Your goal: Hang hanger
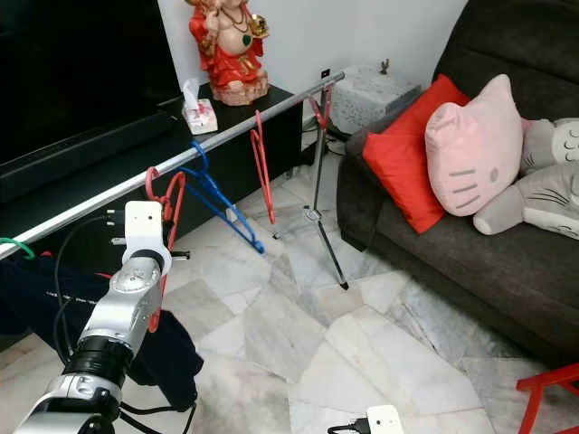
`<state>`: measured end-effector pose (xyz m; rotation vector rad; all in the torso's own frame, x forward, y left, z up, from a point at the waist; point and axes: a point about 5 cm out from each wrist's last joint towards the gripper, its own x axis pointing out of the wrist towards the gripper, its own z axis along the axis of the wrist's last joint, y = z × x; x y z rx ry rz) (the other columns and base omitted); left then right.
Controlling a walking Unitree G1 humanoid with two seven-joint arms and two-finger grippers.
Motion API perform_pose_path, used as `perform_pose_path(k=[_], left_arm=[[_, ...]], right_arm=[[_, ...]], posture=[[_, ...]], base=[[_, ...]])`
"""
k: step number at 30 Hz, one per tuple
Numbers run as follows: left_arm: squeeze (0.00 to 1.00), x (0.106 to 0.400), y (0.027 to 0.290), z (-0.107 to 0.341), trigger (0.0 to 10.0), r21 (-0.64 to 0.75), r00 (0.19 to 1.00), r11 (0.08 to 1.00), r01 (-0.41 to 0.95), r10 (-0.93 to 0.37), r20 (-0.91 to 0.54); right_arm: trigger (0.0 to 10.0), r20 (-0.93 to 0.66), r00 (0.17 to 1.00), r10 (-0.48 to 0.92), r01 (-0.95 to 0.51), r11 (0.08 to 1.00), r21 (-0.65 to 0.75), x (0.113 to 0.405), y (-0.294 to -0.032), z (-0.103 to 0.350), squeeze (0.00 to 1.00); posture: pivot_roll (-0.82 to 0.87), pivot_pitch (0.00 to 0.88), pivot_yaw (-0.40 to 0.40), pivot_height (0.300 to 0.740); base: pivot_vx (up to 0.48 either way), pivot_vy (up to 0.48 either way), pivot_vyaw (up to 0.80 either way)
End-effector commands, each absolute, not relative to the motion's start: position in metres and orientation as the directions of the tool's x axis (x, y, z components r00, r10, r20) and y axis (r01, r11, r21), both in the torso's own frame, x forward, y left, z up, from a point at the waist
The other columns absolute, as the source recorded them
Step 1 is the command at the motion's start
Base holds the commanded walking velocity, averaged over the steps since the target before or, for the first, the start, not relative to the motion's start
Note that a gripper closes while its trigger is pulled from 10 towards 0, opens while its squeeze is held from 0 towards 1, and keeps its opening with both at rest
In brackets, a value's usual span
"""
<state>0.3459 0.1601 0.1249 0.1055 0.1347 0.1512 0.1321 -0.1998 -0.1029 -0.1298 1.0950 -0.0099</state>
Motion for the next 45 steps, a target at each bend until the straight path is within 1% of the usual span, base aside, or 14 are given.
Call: perform_pose_path(k=[1, 5, 7, 10, 13, 15, 21, 26, 29, 34, 41, 45], left_arm=[[0.0, 0.341, 0.159, 0.125, 10.0, 0.127, 0.976, 0.981, -0.146, 0.164, -0.146], [0.0, 0.335, 0.163, 0.119, 10.0, 0.149, 0.969, 0.976, -0.156, 0.181, -0.169], [0.0, 0.327, 0.172, 0.11, 10.0, 0.21, 0.956, 0.963, -0.168, 0.211, -0.203], [0.0, 0.321, 0.18, 0.106, 10.0, 0.233, 0.942, 0.954, -0.188, 0.242, -0.232], [0.0, 0.317, 0.185, 0.106, 10.0, 0.25, 0.934, 0.947, -0.201, 0.262, -0.243], [0.0, 0.313, 0.193, 0.11, 10.0, 0.277, 0.923, 0.936, -0.217, 0.289, -0.253], [0.0, 0.307, 0.198, 0.112, 10.0, 0.3, 0.914, 0.928, -0.222, 0.306, -0.268], [0.0, 0.305, 0.191, 0.12, 10.0, 0.279, 0.926, 0.94, -0.196, 0.271, -0.262], [0.0, 0.301, 0.181, 0.125, 10.0, 0.278, 0.932, 0.949, -0.149, 0.228, -0.281], [0.0, 0.3, 0.174, 0.128, 10.0, 0.269, 0.935, 0.955, -0.125, 0.204, -0.289], [0.0, 0.309, 0.156, 0.125, 10.0, 0.233, 0.937, 0.966, -0.11, 0.179, -0.301], [0.0, 0.317, 0.146, 0.124, 10.0, 0.164, 0.931, 0.979, -0.123, 0.171, -0.324]], right_arm=[[10.0, -0.888, 0.454, -0.068, -0.052, 0.993, -0.103, 0.13, -0.199, -0.104, 0.0], [10.0, -0.889, 0.453, -0.066, -0.053, 0.994, -0.1, 0.13, -0.199, -0.104, 0.0], [10.0, -0.892, 0.448, -0.06, -0.059, 0.994, -0.097, 0.13, -0.199, -0.104, 0.0], [10.0, -0.893, 0.446, -0.059, -0.061, 0.993, -0.097, 0.13, -0.199, -0.104, 0.0], [10.0, -0.894, 0.445, -0.059, -0.062, 0.993, -0.096, 0.129, -0.199, -0.104, 0.0], [10.0, -0.894, 0.444, -0.056, -0.064, 0.993, -0.095, 0.129, -0.199, -0.104, 0.0], [10.0, -0.896, 0.442, -0.052, -0.067, 0.994, -0.091, 0.129, -0.198, -0.104, 0.0], [10.0, -0.895, 0.443, -0.054, -0.061, 0.994, -0.09, 0.129, -0.198, -0.104, 0.0], [10.0, -0.895, 0.444, -0.051, -0.06, 0.994, -0.087, 0.129, -0.198, -0.104, 0.0], [10.0, -0.893, 0.447, -0.047, -0.059, 0.995, -0.082, 0.13, -0.197, -0.104, 0.0], [10.0, -0.893, 0.447, -0.046, -0.06, 0.995, -0.081, 0.13, -0.197, -0.104, 0.0], [10.0, -0.893, 0.448, -0.046, -0.058, 0.995, -0.081, 0.13, -0.196, -0.104, 0.0]], posture=[[-0.05, 0.0, 0.006, 0.74], [-0.05, 0.0, 0.005, 0.74], [-0.05, 0.0, 0.002, 0.74], [-0.05, 0.0, 0.002, 0.74], [-0.05, 0.0, 0.002, 0.74], [-0.04, 0.0, 0.003, 0.74], [-0.04, 0.0, 0.006, 0.74], [-0.05, 0.0, 0.009, 0.74], [-0.05, 0.0, 0.008, 0.74], [-0.04, 0.0, 0.009, 0.74], [-0.05, 0.0, 0.013, 0.74], [-0.05, 0.0, 0.016, 0.74]], base=[[0.0, 0.0, 0.0], [0.0, 0.0, 0.0], [0.0, 0.0, 0.0], [0.0, 0.0, 0.0], [0.0, 0.0, 0.0], [0.0, 0.0, 0.0], [0.0, 0.0, 0.0], [0.0, 0.0, 0.0], [0.0, 0.0, 0.0], [0.0, 0.0, 0.0], [0.0, 0.0, 0.0], [0.0, 0.0, 0.0]])
